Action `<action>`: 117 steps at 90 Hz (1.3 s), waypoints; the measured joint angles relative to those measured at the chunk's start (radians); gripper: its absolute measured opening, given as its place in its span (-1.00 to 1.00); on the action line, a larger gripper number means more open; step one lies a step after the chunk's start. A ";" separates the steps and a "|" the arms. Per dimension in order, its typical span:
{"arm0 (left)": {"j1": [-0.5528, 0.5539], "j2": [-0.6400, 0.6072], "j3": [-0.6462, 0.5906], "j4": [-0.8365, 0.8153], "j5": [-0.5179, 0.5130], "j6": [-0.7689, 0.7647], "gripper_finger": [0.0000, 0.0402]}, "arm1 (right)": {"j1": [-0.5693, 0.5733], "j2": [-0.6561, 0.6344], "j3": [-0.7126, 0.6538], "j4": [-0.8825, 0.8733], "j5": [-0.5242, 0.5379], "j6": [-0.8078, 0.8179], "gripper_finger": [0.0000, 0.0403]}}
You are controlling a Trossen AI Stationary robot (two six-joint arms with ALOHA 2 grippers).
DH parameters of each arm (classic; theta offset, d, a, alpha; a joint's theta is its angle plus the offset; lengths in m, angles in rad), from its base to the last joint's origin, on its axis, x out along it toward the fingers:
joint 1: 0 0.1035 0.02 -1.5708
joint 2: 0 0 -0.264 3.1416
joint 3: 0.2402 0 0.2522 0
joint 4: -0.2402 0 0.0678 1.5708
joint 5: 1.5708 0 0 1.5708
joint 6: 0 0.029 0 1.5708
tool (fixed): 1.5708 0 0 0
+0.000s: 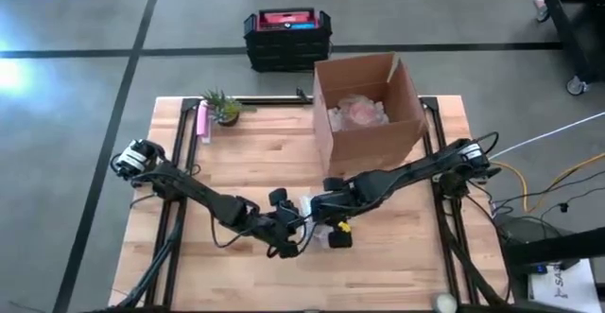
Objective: Wrap mug
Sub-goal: Wrap the black mug with transparent bubble wrap
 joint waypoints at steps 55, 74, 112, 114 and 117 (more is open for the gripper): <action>0.000 -0.002 -0.003 0.000 0.001 0.001 -0.89 | -0.005 0.225 -0.004 0.063 -0.026 -0.108 -1.00; 0.000 -0.002 -0.003 -0.004 0.000 0.000 -0.89 | -0.005 0.142 0.019 0.036 -0.024 -0.109 -1.00; 0.000 -0.006 -0.003 -0.061 0.000 -0.019 -0.89 | -0.007 0.019 0.022 0.055 0.123 -0.108 -1.00; 0.000 -0.006 -0.003 -0.061 0.000 -0.020 -0.89 | -0.009 0.027 0.020 0.068 0.125 -0.110 -1.00; 0.000 -0.006 -0.003 -0.061 0.000 -0.021 -0.89 | -0.011 0.035 0.014 0.094 0.124 -0.111 -1.00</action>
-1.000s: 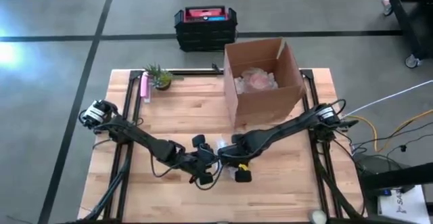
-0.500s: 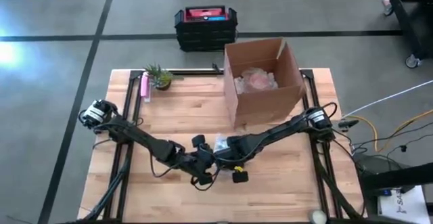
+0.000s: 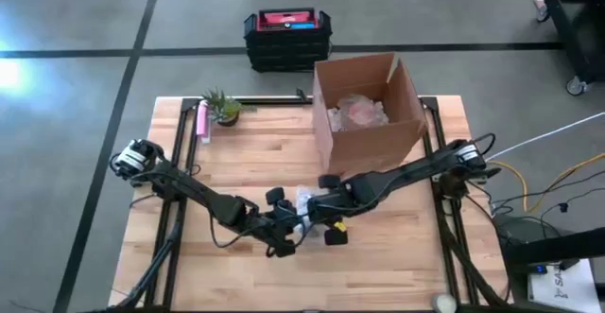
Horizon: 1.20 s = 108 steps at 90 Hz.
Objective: Wrap mug
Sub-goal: Wrap the black mug with transparent bubble wrap, then put the wrapped black mug into the brown cardboard box
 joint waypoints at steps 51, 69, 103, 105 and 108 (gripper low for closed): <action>-0.002 -0.001 -0.020 -0.128 0.110 -0.049 -0.89 | -0.011 0.206 -0.005 0.138 -0.077 -0.080 -1.00; -0.001 -0.001 -0.013 -0.133 0.110 -0.050 -0.89 | -0.011 0.157 0.040 0.068 -0.077 -0.086 -1.00; -0.001 -0.006 -0.010 -0.123 0.111 -0.050 -0.89 | -0.009 0.066 0.158 -0.094 -0.223 0.006 -1.00; -0.001 -0.006 -0.010 -0.122 0.111 -0.050 -0.89 | -0.007 0.065 0.158 -0.092 -0.245 0.002 -0.99; -0.002 -0.007 -0.010 -0.122 0.111 -0.050 -0.89 | -0.002 0.065 0.158 -0.088 -0.267 -0.003 -0.96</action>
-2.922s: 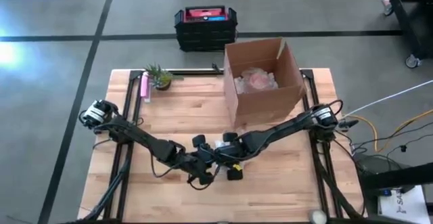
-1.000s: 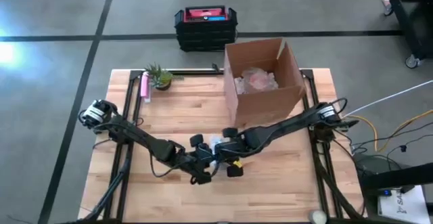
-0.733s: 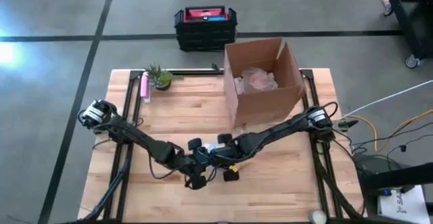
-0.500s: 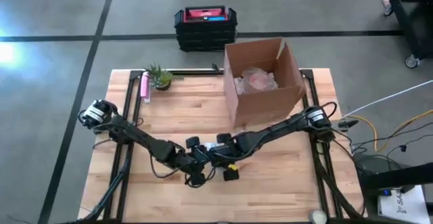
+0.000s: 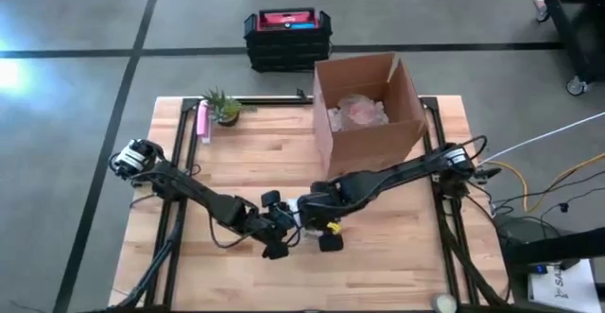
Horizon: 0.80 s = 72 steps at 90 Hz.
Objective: Wrap mug
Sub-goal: Put the wrapped black mug into the brown cardboard box
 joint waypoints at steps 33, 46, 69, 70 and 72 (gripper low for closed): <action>-0.002 0.000 0.000 -0.008 0.002 -0.007 -0.89 | 0.050 0.047 -0.009 0.026 0.195 -0.011 -0.05; -0.002 0.000 -0.001 -0.009 0.004 -0.007 -0.89 | 0.050 0.086 -0.009 0.030 0.173 0.003 0.20; -0.002 0.000 -0.003 -0.015 0.004 -0.032 -0.88 | 0.052 0.183 -0.009 0.047 0.156 -0.035 0.10; -0.002 0.000 -0.003 -0.015 0.004 -0.032 -0.88 | 0.051 0.188 -0.009 0.048 0.157 -0.039 0.08; -0.002 0.000 -0.003 -0.015 0.004 -0.033 -0.88 | 0.051 0.195 -0.009 0.049 0.157 -0.045 0.03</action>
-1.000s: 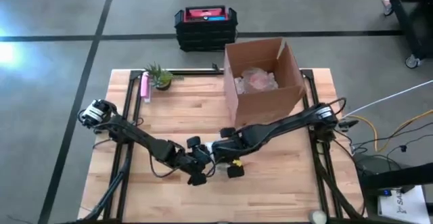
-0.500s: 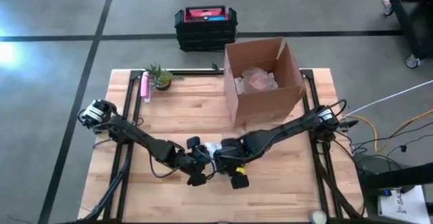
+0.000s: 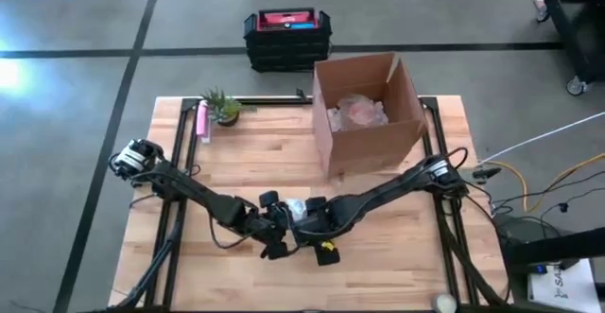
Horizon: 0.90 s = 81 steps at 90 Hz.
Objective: Wrap mug
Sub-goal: Put the wrapped black mug into the brown cardboard box
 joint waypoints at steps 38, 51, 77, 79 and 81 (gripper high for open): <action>0.000 -0.004 0.001 0.008 -0.002 -0.037 -0.89 | 0.023 -0.113 0.022 -0.080 0.005 -0.057 -0.83; 0.000 -0.008 0.002 0.007 -0.002 -0.037 -0.89 | 0.034 -0.233 0.028 -0.130 0.018 -0.076 -0.94; 0.000 -0.008 0.002 0.011 -0.003 -0.039 -0.89 | 0.000 -0.546 0.030 -0.114 0.169 -0.088 -0.95; 0.000 -0.008 0.002 0.010 -0.003 -0.039 -0.89 | -0.006 -0.568 0.030 -0.112 0.185 -0.090 -0.95; 0.000 -0.008 0.002 0.011 -0.003 -0.039 -0.89 | -0.012 -0.588 0.030 -0.105 0.199 -0.093 -0.95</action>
